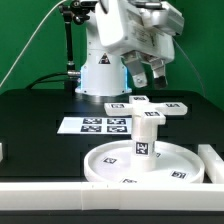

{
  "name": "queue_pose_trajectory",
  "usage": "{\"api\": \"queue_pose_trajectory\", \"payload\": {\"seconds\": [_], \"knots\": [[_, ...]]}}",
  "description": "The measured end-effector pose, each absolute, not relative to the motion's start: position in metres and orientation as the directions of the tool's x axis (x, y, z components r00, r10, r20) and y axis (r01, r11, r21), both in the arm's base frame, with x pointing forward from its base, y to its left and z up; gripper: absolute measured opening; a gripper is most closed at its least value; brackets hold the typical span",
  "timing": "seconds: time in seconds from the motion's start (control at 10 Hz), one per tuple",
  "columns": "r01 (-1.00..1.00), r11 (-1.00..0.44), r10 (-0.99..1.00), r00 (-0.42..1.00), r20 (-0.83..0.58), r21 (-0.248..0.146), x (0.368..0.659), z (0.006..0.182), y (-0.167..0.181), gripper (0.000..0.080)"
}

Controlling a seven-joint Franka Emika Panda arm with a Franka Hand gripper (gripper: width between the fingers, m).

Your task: Assemble round table

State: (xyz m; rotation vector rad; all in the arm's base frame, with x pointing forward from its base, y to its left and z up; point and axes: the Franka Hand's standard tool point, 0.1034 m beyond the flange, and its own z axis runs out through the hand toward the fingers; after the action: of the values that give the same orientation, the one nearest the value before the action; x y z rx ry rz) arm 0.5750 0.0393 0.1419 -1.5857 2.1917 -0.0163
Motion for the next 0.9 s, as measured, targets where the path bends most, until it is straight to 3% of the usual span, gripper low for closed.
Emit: {"api": "queue_pose_trajectory", "payload": {"seconds": [0.2,0.6,0.7,0.9], "knots": [[-0.944,-0.040,-0.965,0.121,-0.231,-0.328,0.575,0.143,0.043,0.0649],[-0.872,-0.316,-0.909,0.390,-0.143,-0.374,0.575,0.142,0.046,0.0649],[-0.841,-0.390,-0.880,0.461,-0.118,-0.375,0.574,0.142,0.048,0.0649],[-0.619,-0.720,-0.646,0.763,-0.022,-0.314,0.573,0.149,0.059,0.0649]]}}
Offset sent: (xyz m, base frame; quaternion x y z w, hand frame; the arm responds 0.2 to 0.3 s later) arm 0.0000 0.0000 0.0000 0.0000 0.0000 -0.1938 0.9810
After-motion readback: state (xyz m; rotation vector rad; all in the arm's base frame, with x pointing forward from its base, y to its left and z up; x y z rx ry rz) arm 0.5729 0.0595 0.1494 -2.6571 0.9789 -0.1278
